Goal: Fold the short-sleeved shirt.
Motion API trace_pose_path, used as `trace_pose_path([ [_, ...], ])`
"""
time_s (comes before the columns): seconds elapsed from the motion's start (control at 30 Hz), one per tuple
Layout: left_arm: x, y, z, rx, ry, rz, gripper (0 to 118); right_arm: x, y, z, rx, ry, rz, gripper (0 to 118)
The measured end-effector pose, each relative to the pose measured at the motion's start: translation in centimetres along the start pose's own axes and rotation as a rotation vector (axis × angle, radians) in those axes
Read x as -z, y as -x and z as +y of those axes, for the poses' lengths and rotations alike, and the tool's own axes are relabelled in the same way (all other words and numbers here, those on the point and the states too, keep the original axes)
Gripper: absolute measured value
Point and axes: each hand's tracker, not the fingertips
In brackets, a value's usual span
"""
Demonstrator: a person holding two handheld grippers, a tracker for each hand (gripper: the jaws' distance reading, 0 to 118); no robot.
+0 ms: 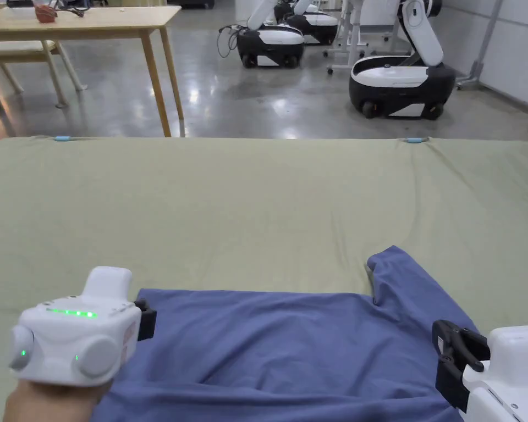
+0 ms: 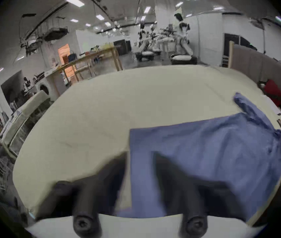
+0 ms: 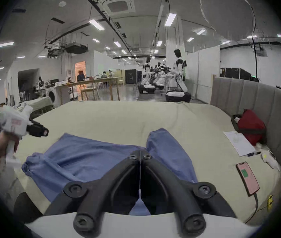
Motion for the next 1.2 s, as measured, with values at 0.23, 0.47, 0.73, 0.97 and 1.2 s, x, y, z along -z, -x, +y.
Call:
trace_pose_path([
  [0.23, 7.1, -2.2, 3.1, 0.031, 0.166, 0.029, 116, 4.0, -4.8, 0.9, 0.02, 0.111, -0.068, 2],
  [0.47, 8.8, -3.6, 4.3, 0.087, 0.185, -0.073, 49, 16.0, -11.1, 3.4, 0.052, 0.376, -0.168, 90],
  [0.73, 8.6, -3.8, 4.3, 0.14, 0.18, -0.05, 5, 28.2, -12.1, 0.5, 0.077, 0.759, -0.172, 97],
  [0.97, 6.9, -4.7, 3.9, 0.121, 0.146, -0.034, 5, 24.6, -9.6, 1.8, 0.035, 0.686, -0.122, 1],
  [1.2, -1.4, -2.9, 5.2, 0.054, -0.001, -0.076, 5, 15.6, -9.3, 6.7, -0.058, 0.418, -0.057, 1],
])
